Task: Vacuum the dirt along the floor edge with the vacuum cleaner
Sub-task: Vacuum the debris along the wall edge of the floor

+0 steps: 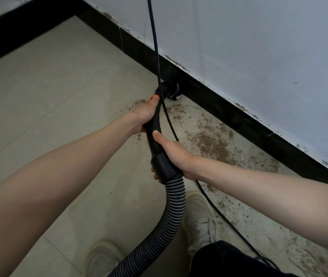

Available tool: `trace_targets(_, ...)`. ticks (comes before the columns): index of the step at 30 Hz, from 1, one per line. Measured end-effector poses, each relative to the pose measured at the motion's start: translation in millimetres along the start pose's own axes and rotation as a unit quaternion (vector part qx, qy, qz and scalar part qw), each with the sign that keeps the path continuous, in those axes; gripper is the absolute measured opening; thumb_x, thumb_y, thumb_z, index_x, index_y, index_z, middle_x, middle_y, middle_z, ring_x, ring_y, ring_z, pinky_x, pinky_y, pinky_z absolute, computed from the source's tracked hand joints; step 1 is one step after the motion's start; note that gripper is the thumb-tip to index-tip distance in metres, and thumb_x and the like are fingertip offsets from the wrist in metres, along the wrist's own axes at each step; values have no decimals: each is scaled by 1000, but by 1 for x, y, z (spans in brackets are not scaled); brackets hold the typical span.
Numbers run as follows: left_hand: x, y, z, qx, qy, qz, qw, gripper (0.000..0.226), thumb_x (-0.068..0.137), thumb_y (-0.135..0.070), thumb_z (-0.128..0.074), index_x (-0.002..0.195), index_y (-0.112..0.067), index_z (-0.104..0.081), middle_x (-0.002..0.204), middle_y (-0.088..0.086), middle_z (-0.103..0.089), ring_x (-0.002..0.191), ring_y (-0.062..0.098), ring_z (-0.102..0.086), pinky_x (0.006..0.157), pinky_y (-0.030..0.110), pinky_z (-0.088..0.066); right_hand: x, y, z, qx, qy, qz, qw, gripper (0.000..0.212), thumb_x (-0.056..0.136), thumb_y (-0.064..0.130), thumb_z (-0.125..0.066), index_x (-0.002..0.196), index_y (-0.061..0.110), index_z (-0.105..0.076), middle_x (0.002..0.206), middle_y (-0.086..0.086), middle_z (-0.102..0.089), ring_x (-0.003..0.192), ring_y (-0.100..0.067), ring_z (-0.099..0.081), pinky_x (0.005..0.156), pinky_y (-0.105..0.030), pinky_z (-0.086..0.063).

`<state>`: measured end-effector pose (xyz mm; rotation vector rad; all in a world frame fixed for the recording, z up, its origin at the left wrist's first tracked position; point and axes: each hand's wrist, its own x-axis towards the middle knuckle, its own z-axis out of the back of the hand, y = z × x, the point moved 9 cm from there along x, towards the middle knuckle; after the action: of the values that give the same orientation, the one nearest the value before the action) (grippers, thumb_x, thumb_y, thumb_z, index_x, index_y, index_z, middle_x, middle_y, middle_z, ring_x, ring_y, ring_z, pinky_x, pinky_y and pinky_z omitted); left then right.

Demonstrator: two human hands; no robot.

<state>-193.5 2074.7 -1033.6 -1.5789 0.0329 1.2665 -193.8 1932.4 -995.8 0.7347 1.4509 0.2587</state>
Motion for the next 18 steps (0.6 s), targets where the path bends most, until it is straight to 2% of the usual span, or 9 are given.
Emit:
trace_targets(7, -2, 0, -2, -7, 8, -11, 1000, 52, 95, -60, -35, 91, -11, -55, 73, 3, -54, 63, 17, -54, 54, 27, -44, 1, -3, -2, 12, 5, -1, 1000, 63, 97, 58, -43, 103, -4, -55, 66, -16, -62, 46, -27, -63, 42, -28, -51)
trace_targets(10, -5, 2, 15, -20, -23, -14, 999, 53, 95, -59, -36, 99, -10, -56, 85, 5, -60, 72, 18, -58, 57, 29, -47, 2, 1, -11, -3, 32, 8, 999, 64, 97, 58, -42, 98, -4, -56, 65, -15, -64, 48, -27, -64, 44, -28, -52)
trace_targets(13, -9, 15, 43, -57, -48, -4, 997, 61, 95, -59, -38, 116, -5, -56, 110, 13, -64, 96, 26, -64, 75, 36, -55, 4, 7, -28, -31, 79, 14, 996, 63, 98, 58, -40, 94, -3, -55, 65, -15, -64, 49, -25, -65, 45, -28, -53)
trace_targets(14, -11, 19, 52, -71, -54, -3, 996, 62, 95, -58, -38, 120, -4, -56, 114, 14, -64, 100, 28, -63, 76, 37, -55, 5, 8, -34, -39, 93, 15, 995, 62, 98, 58, -40, 93, -2, -55, 66, -14, -64, 50, -25, -65, 45, -28, -53)
trace_targets(16, -16, 25, 70, -82, -71, -3, 994, 63, 95, -57, -39, 124, -3, -54, 111, 14, -63, 95, 27, -62, 67, 34, -54, 8, 12, -47, -51, 114, 19, 992, 60, 99, 57, -39, 93, -1, -54, 65, -14, -64, 50, -25, -65, 45, -28, -54)
trace_targets(18, -19, 28, 85, -86, -85, -9, 993, 64, 94, -58, -41, 122, -2, -55, 111, 13, -63, 95, 26, -62, 67, 32, -54, 13, 15, -59, -56, 130, 23, 990, 59, 99, 56, -39, 92, -1, -54, 64, -13, -65, 51, -24, -65, 46, -29, -55)
